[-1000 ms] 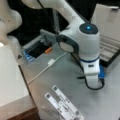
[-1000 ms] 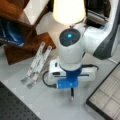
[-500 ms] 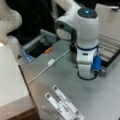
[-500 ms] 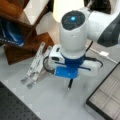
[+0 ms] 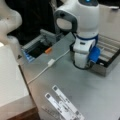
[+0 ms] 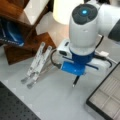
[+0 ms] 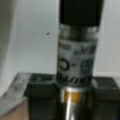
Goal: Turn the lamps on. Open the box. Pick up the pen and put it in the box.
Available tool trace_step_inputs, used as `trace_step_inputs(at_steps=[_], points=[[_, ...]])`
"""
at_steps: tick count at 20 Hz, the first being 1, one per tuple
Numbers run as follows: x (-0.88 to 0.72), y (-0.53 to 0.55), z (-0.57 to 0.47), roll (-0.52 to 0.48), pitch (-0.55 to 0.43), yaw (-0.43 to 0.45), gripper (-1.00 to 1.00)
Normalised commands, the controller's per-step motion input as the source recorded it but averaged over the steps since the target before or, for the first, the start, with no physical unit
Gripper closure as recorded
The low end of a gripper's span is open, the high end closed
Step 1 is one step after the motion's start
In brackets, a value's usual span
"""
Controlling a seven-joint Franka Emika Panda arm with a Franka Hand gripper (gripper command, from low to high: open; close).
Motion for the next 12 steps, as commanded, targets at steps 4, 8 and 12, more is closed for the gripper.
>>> trace_step_inputs(at_steps=[4, 8, 12], points=[[-0.25, 0.21, 0.05, -0.148, -0.037, -0.172, 1.00], [-0.18, 0.24, 0.03, -0.119, -0.039, -0.231, 1.00], [-0.12, 0.23, 0.01, -0.125, -0.027, -0.214, 1.00]])
